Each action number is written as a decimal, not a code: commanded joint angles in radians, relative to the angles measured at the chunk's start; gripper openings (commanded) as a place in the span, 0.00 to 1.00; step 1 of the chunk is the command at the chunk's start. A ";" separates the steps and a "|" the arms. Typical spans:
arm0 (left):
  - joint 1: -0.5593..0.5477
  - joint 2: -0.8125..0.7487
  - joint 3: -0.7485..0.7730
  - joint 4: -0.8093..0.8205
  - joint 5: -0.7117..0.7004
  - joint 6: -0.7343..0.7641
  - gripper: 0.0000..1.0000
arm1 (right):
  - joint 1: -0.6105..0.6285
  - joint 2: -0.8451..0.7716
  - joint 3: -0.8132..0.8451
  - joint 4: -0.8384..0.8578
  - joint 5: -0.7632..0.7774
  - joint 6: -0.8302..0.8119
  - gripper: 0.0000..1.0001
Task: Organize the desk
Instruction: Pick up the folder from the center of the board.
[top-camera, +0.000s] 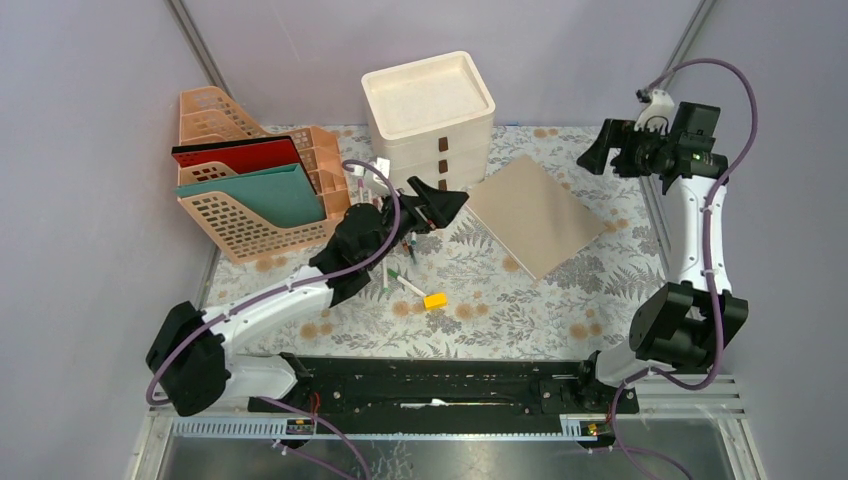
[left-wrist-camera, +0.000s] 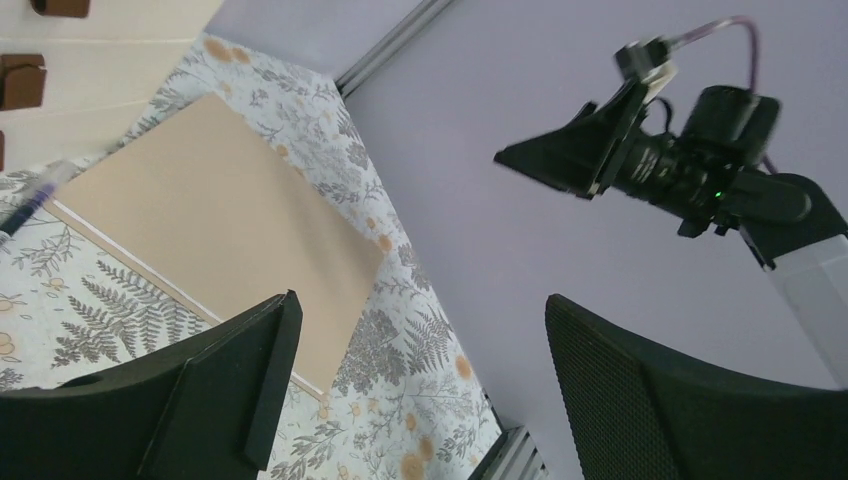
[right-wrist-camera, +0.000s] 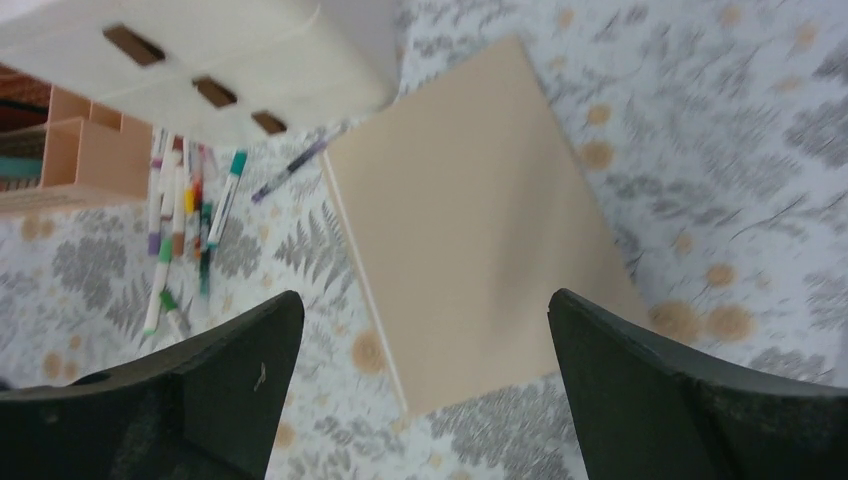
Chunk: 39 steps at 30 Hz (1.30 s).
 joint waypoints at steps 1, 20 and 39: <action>0.000 -0.060 -0.036 0.014 -0.053 0.043 0.97 | 0.001 0.005 0.012 -0.229 -0.161 -0.087 0.99; 0.000 0.271 0.069 0.068 0.144 -0.195 0.97 | 0.057 0.189 -0.077 -0.027 0.547 -0.190 0.99; 0.000 0.660 0.365 -0.254 0.234 -0.312 0.82 | 0.054 0.686 0.358 -0.349 0.115 -0.432 0.99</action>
